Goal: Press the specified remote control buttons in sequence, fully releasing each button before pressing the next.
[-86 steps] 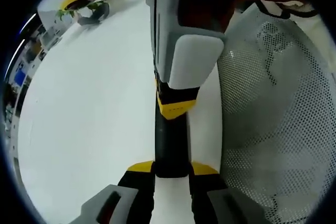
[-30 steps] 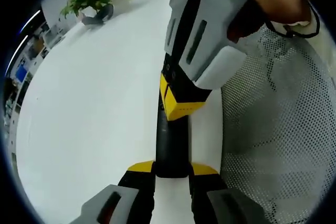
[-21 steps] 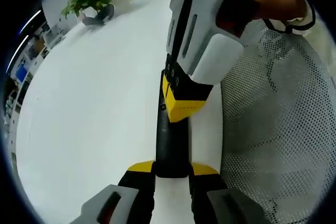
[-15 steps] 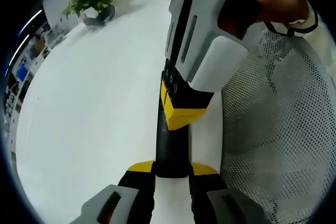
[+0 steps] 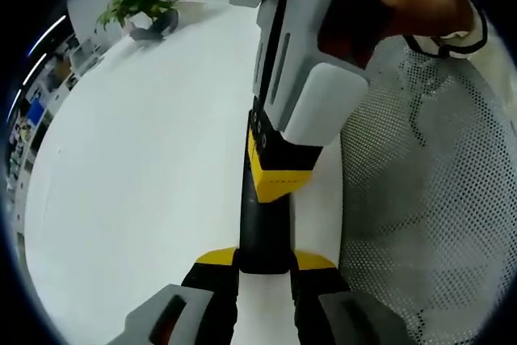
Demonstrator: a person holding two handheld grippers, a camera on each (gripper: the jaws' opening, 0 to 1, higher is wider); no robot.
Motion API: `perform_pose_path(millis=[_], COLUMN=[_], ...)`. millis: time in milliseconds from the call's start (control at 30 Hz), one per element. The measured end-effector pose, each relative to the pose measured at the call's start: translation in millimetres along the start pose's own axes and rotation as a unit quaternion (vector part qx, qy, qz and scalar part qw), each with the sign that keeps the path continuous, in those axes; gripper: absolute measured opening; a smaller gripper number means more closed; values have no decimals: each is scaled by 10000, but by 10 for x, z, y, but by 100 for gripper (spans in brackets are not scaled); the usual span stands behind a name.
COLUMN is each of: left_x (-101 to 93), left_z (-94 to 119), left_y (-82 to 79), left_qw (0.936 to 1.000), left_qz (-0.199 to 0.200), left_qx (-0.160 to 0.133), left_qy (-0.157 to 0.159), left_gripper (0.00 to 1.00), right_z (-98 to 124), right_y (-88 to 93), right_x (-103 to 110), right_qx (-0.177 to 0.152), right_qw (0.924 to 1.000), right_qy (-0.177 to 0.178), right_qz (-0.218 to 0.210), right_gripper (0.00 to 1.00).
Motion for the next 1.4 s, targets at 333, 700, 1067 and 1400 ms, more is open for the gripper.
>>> perform_pose_path(millis=[333, 700, 1067, 1400], left_x=[-2, -4, -10, -12], left_z=[-5, 0, -2, -2], left_y=[-10, 13, 25, 28], left_qw=[10000, 9998, 9993, 9992], left_qz=[-81, -162, -121, -54], left_qx=[55, -113, -351, -398], left_qy=[-8, -14, -43, -58], left_gripper=[24, 24, 25, 25], right_z=[16, 61, 745, 1787], right_y=[27, 45, -104, -596], right_x=[28, 64, 218, 389], right_qx=[-99, -125, -1430, -3531], right_qw=[9999, 9996, 9853, 9255], right_qy=[57, -206, -314, -346], right_qz=[65, 165, 880, 1325], right_gripper=[0, 6, 7, 29])
Point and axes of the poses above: the point that each gripper's makers call its tool centre point, and the gripper's own axes: z roughly backward along the fingers, x roughly to its left, y roughly out of its underside, the point moved 4 cm from there along z, roughly backward along the fingers, and after that the axes turned 3 degrees about z, right-handed, at the moved point
